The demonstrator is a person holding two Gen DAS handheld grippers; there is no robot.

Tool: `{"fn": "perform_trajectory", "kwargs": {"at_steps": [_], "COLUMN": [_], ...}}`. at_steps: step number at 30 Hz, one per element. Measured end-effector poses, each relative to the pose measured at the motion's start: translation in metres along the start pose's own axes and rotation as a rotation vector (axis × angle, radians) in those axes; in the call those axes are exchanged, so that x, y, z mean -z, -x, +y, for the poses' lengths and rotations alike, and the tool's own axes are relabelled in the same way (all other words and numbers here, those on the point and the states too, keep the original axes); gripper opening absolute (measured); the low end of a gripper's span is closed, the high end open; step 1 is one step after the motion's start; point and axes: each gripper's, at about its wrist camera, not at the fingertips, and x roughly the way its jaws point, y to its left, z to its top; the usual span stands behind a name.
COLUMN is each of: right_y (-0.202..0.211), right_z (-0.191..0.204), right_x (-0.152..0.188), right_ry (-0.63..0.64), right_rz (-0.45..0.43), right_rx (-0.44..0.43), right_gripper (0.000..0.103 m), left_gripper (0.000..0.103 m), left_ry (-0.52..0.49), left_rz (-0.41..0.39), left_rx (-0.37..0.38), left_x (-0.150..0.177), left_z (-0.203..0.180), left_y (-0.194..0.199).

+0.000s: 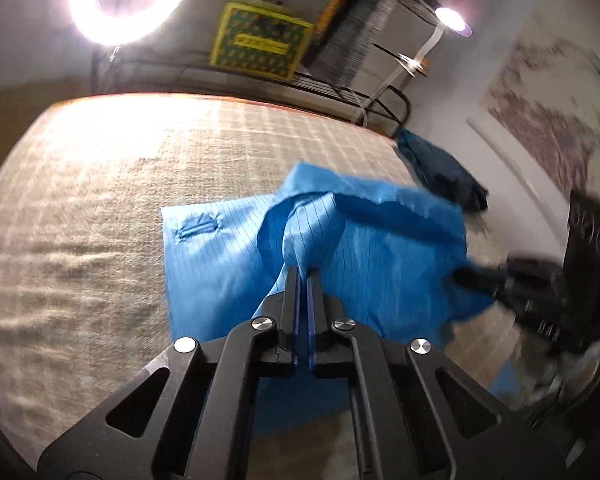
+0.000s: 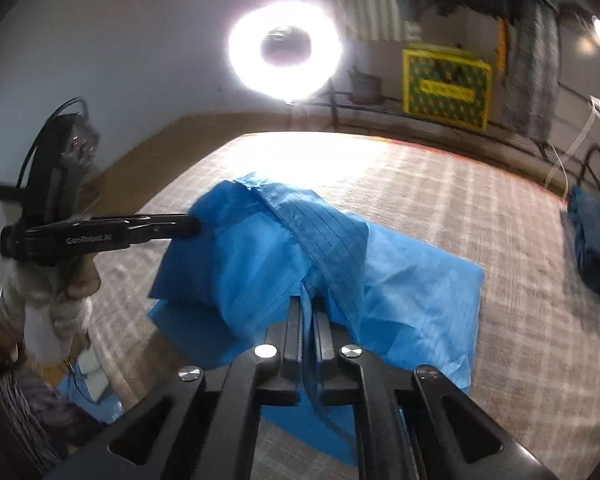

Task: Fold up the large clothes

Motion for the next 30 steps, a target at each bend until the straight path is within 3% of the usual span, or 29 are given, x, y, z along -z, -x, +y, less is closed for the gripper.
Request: {"fn": "perform_trajectory", "kwargs": {"at_steps": [8, 9, 11, 13, 15, 17, 19, 20, 25, 29, 30], "right_y": [0.057, 0.059, 0.061, 0.066, 0.078, 0.089, 0.091, 0.086, 0.039, 0.008, 0.003], "right_z": [0.032, 0.036, 0.035, 0.028, 0.012, -0.012, -0.042, -0.059, -0.106, -0.121, -0.123], "right_x": [0.059, 0.072, 0.088, 0.099, 0.101, 0.096, 0.092, 0.092, 0.097, 0.111, 0.113], "right_ry": [0.228, 0.264, 0.285, 0.269, 0.200, 0.076, -0.102, -0.211, -0.506, -0.651, -0.671], "right_rz": [-0.034, -0.001, 0.043, 0.065, 0.049, 0.000, -0.047, -0.056, 0.024, 0.071, 0.075], "right_rx": [-0.019, -0.028, -0.011, -0.017, -0.044, -0.080, -0.090, -0.092, -0.110, -0.169, -0.179], "right_gripper": [0.000, 0.004, 0.038, 0.040, 0.041, 0.056, 0.068, 0.069, 0.069, 0.069, 0.067], "left_gripper": [0.000, 0.000, 0.000, 0.000, 0.000, 0.015, 0.051, 0.053, 0.053, 0.053, 0.031], "left_ry": [-0.118, -0.117, -0.082, -0.043, -0.023, 0.076, 0.229, 0.292, 0.534, 0.539, 0.532], "left_rz": [0.056, 0.083, 0.133, 0.152, 0.132, 0.087, 0.046, 0.031, 0.057, 0.118, 0.124], "left_rx": [0.043, 0.061, 0.069, 0.092, 0.091, 0.084, 0.077, 0.069, 0.102, 0.131, 0.142], "left_x": [0.079, 0.088, 0.104, 0.113, 0.113, 0.103, 0.095, 0.092, 0.082, 0.078, 0.078], "left_z": [-0.012, -0.012, -0.007, 0.000, 0.006, 0.026, 0.051, 0.061, 0.098, 0.093, 0.089], "left_y": [0.058, 0.059, 0.060, 0.064, 0.073, 0.081, 0.079, 0.077, 0.037, 0.007, 0.003]}}
